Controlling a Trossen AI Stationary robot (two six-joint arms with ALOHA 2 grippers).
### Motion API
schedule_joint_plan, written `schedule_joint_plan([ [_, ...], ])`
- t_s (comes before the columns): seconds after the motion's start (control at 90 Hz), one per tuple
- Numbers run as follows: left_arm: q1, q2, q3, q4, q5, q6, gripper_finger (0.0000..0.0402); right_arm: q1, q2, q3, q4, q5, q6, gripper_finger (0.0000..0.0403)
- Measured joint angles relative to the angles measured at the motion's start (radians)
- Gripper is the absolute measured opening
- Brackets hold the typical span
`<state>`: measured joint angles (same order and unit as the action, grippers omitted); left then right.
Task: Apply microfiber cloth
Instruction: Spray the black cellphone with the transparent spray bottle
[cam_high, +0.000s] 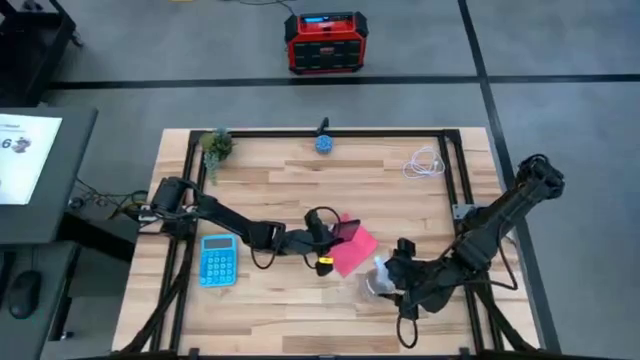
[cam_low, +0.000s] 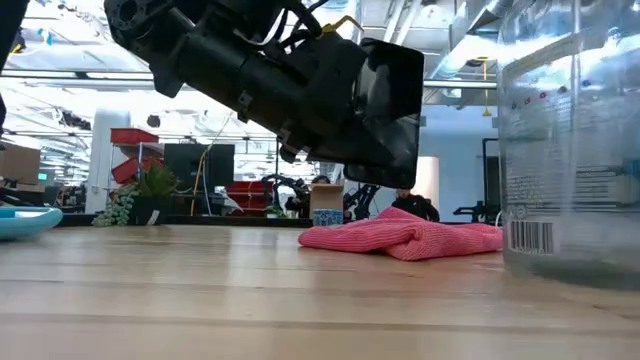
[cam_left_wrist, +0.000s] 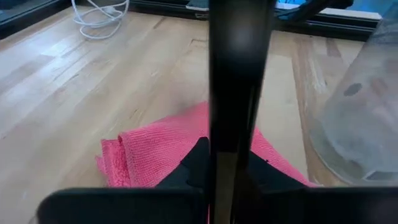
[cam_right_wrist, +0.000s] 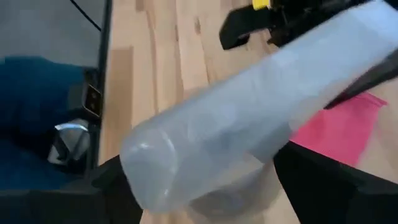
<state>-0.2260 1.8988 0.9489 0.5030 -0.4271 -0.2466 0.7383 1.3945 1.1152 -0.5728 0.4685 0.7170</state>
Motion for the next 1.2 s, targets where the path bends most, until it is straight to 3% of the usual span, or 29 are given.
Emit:
schedule_joint_plan([
  [0.322,0.000,0.000,0.000,0.000,0.000,0.004,0.0013,-0.015,0.001,-0.034,0.008,-0.040,-0.051,0.0363],
  [0.844,0.000,0.000,0.000,0.000,0.002,0.008,0.0013,-0.015,0.001,-0.034,0.005,0.138,-0.146,0.0357],
  [1.2,0.000,0.000,0.000,-0.001,0.002,0.008,0.0013,-0.014,0.000,-0.034,0.078,0.199,-0.224,0.0357],
])
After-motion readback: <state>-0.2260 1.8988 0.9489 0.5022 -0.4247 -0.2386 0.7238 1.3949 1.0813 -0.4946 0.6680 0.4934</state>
